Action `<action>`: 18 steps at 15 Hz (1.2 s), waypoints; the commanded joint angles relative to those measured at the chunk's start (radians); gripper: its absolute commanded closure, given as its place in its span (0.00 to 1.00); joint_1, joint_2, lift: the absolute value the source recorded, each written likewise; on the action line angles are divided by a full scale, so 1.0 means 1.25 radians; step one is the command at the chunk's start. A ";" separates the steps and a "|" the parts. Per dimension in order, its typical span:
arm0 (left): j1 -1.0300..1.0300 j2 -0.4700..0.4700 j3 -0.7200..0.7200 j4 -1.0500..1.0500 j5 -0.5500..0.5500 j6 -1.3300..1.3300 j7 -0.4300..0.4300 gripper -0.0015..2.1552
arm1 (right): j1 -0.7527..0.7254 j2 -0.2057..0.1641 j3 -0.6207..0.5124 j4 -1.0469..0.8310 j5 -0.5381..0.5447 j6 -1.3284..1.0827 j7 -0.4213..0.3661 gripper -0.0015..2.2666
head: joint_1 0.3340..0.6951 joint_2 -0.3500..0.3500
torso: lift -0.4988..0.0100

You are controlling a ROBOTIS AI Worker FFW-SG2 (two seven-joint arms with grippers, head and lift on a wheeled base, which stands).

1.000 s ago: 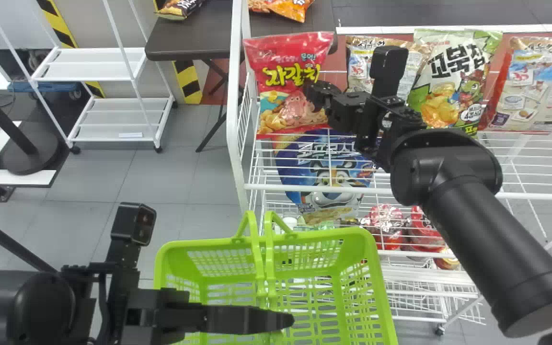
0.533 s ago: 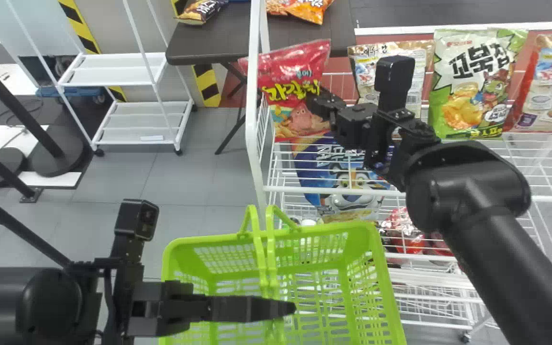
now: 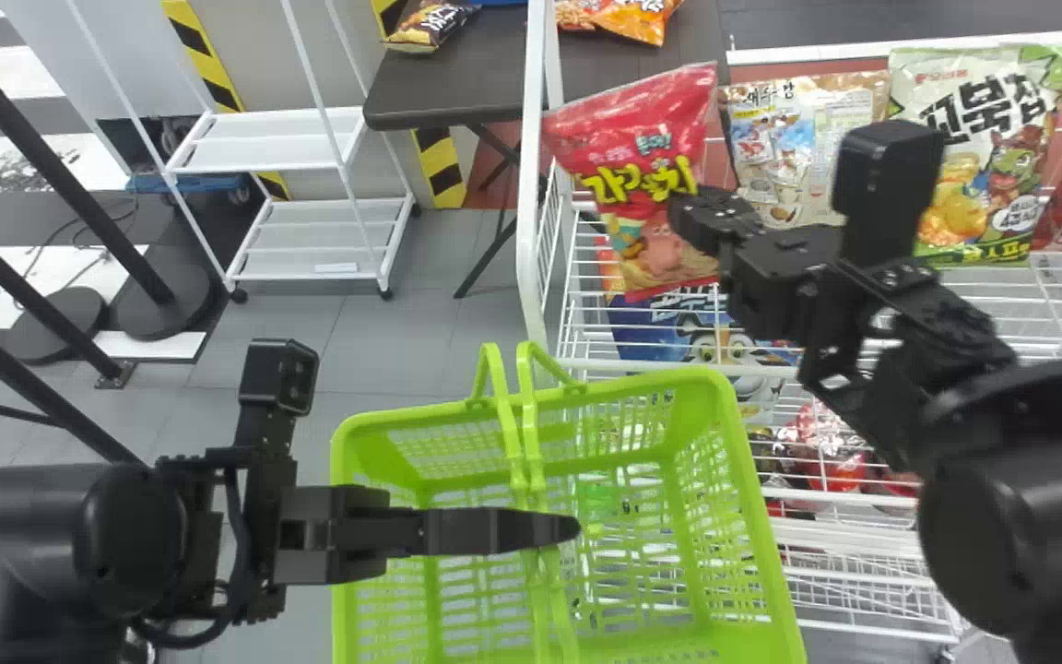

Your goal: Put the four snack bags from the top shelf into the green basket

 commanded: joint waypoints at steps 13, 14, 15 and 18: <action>-0.118 -0.018 -0.063 0.154 -0.054 0.006 -0.009 1.00 | 0.405 0.001 -0.120 -0.517 -0.106 0.475 0.045 0.99 | 1.00 0.55 | 0.98; -0.116 -0.018 -0.066 0.154 -0.053 0.006 -0.009 1.00 | 0.393 0.000 -0.095 -0.487 -0.105 0.475 0.044 0.99 | 1.00 0.57 | 0.98; -0.115 -0.018 -0.072 0.152 -0.050 0.006 -0.009 1.00 | 0.374 0.000 -0.060 -0.451 -0.099 0.475 0.043 0.99 | 1.00 0.59 | 0.98; -0.113 -0.020 -0.082 0.142 -0.048 0.006 -0.009 1.00 | 0.314 -0.001 0.054 -0.323 -0.054 0.460 0.016 0.99 | 1.00 0.71 | 0.98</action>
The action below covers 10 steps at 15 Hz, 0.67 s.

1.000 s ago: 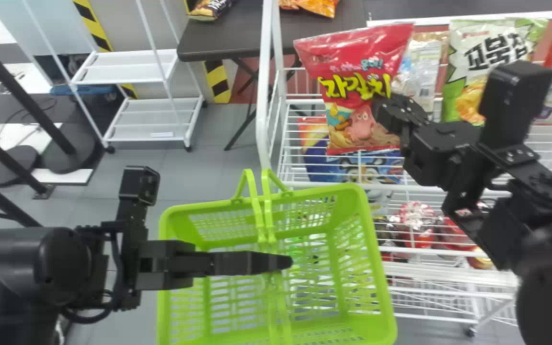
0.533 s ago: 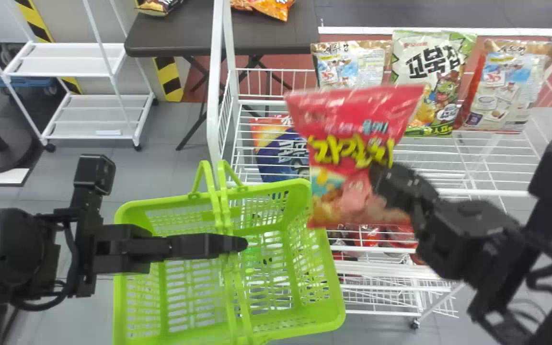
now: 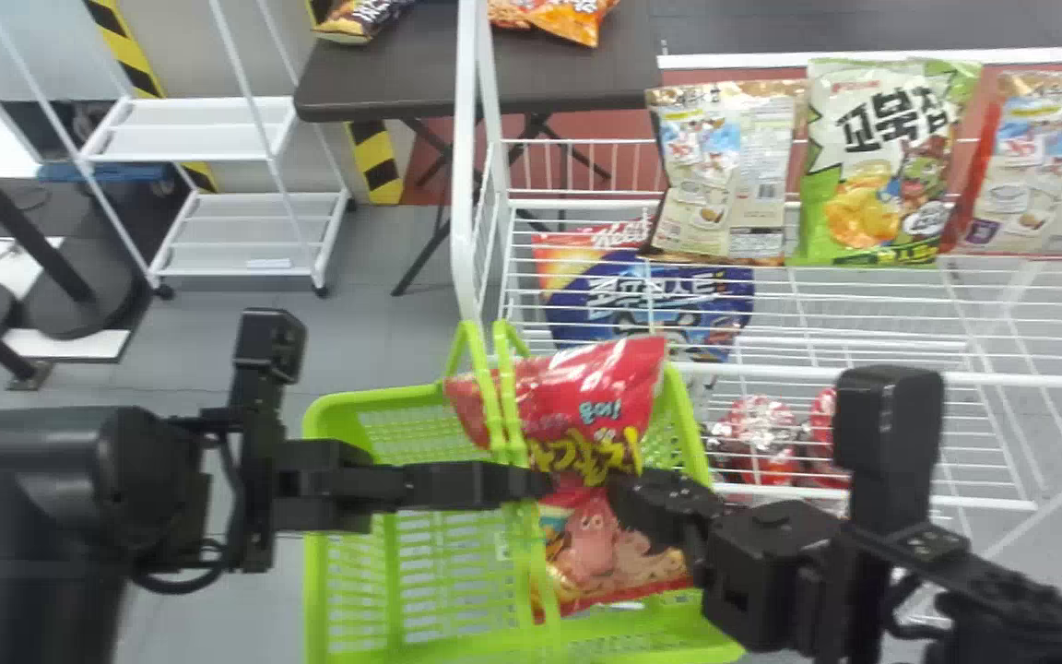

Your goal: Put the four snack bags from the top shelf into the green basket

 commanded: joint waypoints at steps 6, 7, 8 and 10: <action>0.007 0.000 -0.016 -0.022 0.010 0.006 -0.009 1.00 | -0.191 0.001 0.266 0.326 0.055 -0.113 -0.088 0.91 | 1.00 0.95 | 0.98; 0.008 0.000 -0.018 -0.023 0.010 0.006 -0.009 1.00 | -0.212 0.001 0.280 0.350 0.057 -0.111 -0.090 0.72 | 1.00 0.98 | 0.98; 0.009 0.000 -0.019 -0.025 0.010 0.006 -0.009 1.00 | -0.227 0.001 0.291 0.369 0.058 -0.111 -0.090 0.36 | 1.00 1.00 | 0.98; 0.010 0.000 -0.018 -0.025 0.010 0.006 -0.009 1.00 | -0.226 0.001 0.284 0.364 0.066 -0.104 -0.089 0.00 | 1.00 1.00 | 0.98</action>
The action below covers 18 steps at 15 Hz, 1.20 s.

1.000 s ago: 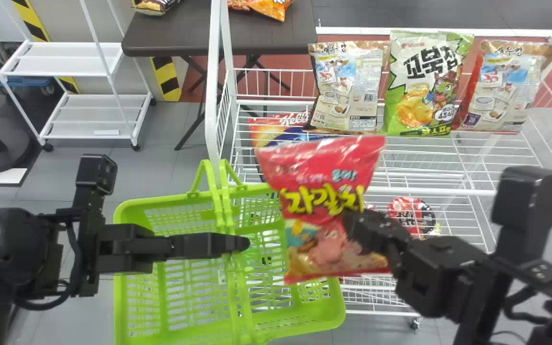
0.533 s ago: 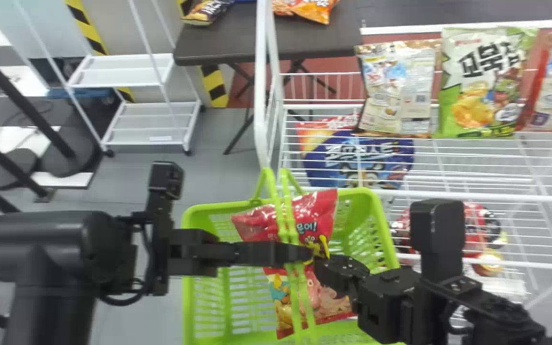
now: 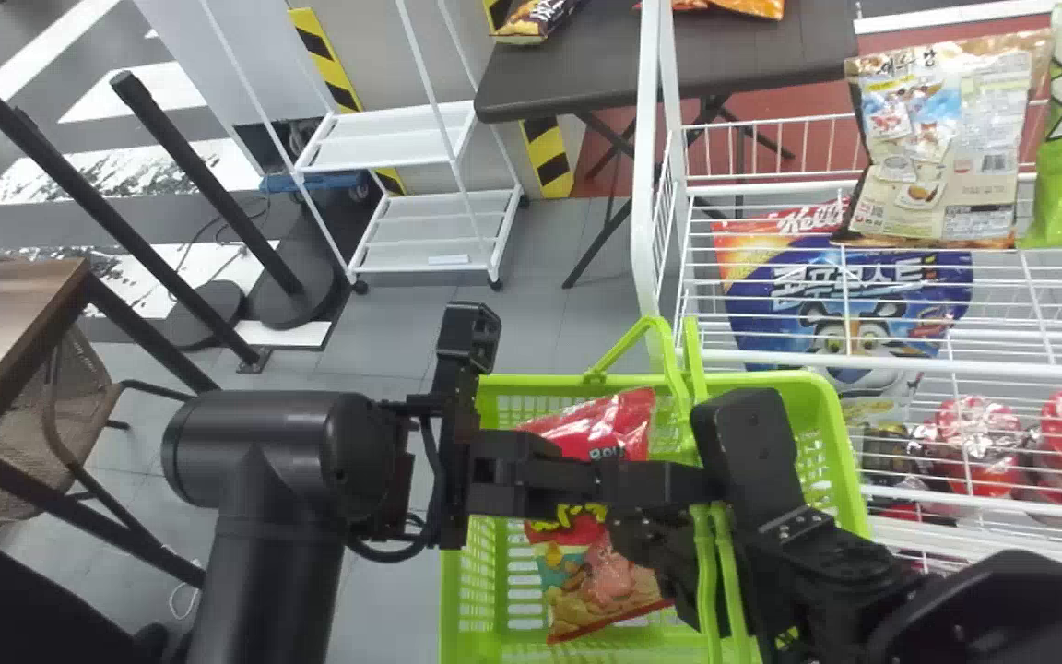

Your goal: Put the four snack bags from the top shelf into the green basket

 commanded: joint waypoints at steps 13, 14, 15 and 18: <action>-0.002 0.006 -0.005 0.010 0.008 0.006 -0.010 1.00 | 0.026 -0.039 -0.469 -0.198 0.003 -0.037 0.018 0.03 | 1.00 0.42 | 0.98; 0.000 0.006 -0.005 0.011 0.008 0.006 -0.010 1.00 | -0.011 -0.038 -0.466 -0.120 0.008 -0.120 0.013 0.03 | 1.00 0.39 | 0.98; 0.000 0.006 -0.005 0.017 0.009 0.006 -0.010 1.00 | -0.040 -0.038 -0.455 -0.049 0.037 -0.230 -0.003 0.03 | 1.00 0.35 | 0.98; 0.012 0.007 0.009 0.018 0.010 0.006 -0.010 1.00 | -0.156 -0.027 -0.423 0.162 0.082 -0.368 -0.026 0.03 | 1.00 0.33 | 0.98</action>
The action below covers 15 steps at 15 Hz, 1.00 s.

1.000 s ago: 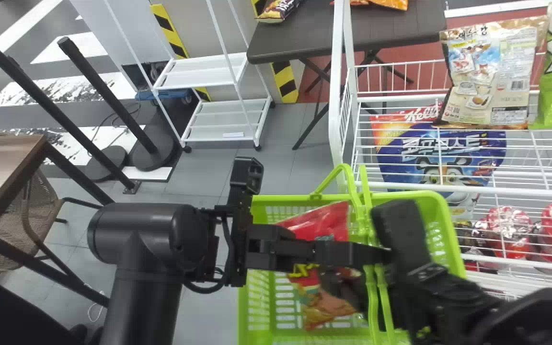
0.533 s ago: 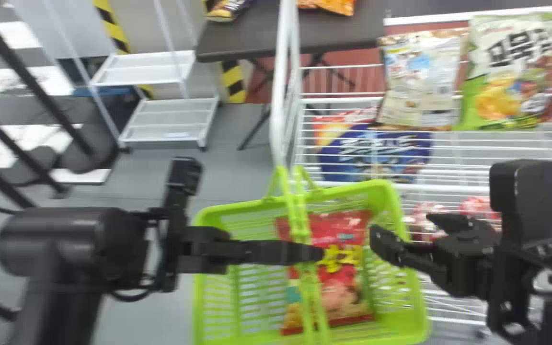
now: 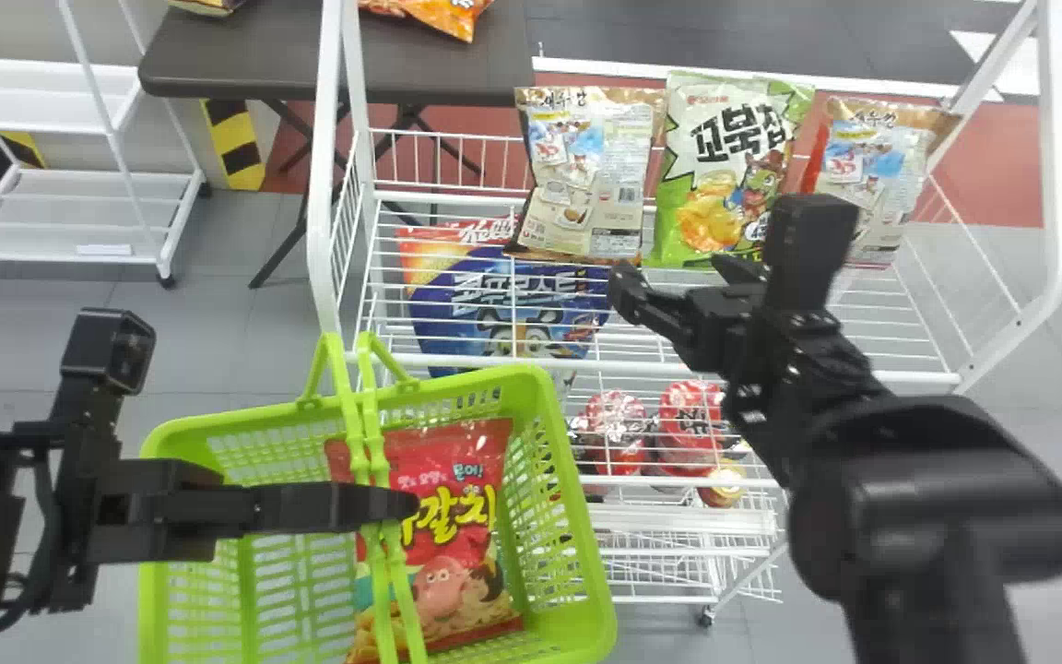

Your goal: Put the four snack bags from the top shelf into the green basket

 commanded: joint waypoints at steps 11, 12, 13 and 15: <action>0.042 0.005 0.049 0.031 0.023 0.006 -0.009 1.00 | -0.407 0.033 0.067 0.772 0.022 -0.449 -0.043 0.45 | 1.00 0.42 | 0.98; 0.043 0.005 0.049 0.032 0.023 0.006 -0.009 1.00 | -0.407 0.033 0.068 0.778 0.027 -0.474 -0.045 0.69 | 1.00 0.43 | 0.98; 0.043 0.005 0.049 0.032 0.024 0.006 -0.009 1.00 | -0.407 0.033 0.068 0.778 0.028 -0.471 -0.056 0.97 | 1.00 0.43 | 0.98; 0.043 0.005 0.050 0.031 0.027 0.006 -0.009 1.00 | -0.397 0.033 0.068 0.777 0.031 -0.496 -0.062 0.99 | 1.00 0.44 | 0.98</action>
